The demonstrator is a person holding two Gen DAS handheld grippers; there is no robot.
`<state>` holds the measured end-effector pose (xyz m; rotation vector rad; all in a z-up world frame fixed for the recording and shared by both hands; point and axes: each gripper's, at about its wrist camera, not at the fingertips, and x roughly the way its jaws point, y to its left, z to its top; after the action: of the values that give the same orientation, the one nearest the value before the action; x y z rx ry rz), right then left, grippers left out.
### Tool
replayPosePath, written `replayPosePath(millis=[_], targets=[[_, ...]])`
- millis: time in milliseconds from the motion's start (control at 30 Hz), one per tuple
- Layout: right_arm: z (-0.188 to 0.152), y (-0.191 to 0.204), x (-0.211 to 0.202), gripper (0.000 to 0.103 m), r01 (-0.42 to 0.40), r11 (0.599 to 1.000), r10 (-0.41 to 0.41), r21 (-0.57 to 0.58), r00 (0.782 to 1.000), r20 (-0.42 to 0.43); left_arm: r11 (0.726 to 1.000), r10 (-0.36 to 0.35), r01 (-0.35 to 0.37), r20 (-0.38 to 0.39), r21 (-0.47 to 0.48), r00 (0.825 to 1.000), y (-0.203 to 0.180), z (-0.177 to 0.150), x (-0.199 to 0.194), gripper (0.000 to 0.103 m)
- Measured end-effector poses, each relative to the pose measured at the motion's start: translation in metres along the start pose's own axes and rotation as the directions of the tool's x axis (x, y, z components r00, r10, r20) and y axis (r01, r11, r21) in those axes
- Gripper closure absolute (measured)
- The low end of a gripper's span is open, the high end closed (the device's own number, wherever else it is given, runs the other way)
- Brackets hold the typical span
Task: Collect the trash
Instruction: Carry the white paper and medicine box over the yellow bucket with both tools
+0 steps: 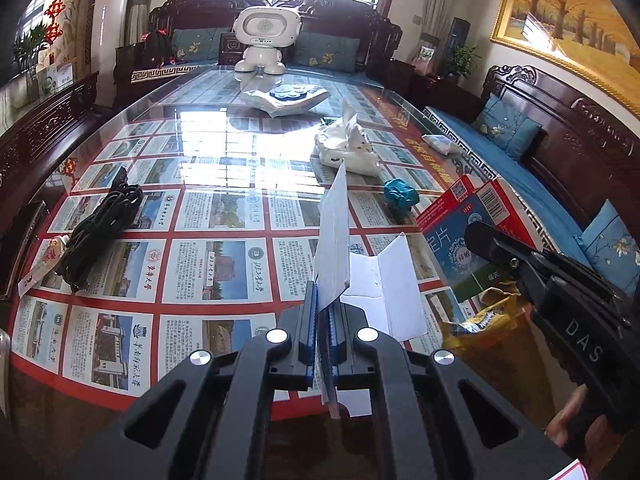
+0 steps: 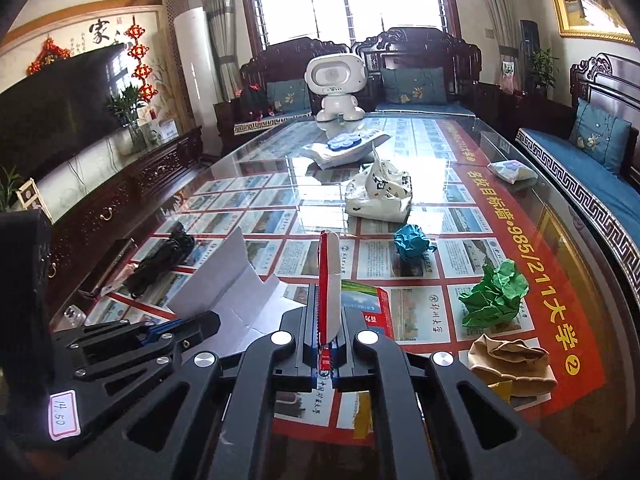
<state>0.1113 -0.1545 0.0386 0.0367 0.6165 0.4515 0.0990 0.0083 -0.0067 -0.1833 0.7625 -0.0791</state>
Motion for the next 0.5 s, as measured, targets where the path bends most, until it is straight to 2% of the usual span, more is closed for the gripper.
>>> replayPosePath(millis=[133, 267, 333, 500], targets=[[-0.012, 0.004, -0.047, 0.098, 0.004, 1.0, -0.004, 0.002, 0.999, 0.048, 0.997, -0.069, 0.069, 0.008, 0.046, 0.998, -0.013, -0.013, -0.031, 0.098], [-0.038, 0.001, -0.104, 0.098, 0.039, 0.999, -0.041, 0.026, 0.995, 0.088, 0.982, -0.153, 0.153, -0.005, 0.111, 0.988, -0.035, -0.036, -0.059, 0.098], [-0.053, -0.003, -0.132, 0.098, 0.064, 0.997, -0.069, 0.053, 0.992, 0.105, 0.969, -0.192, 0.194, -0.028, 0.151, 0.981, -0.05, -0.052, -0.069, 0.098], [-0.103, -0.013, -0.202, 0.098, 0.158, 0.981, -0.17, 0.113, 0.98, 0.106, 0.922, -0.288, 0.31, -0.124, 0.233, 0.95, -0.093, -0.098, -0.083, 0.098]])
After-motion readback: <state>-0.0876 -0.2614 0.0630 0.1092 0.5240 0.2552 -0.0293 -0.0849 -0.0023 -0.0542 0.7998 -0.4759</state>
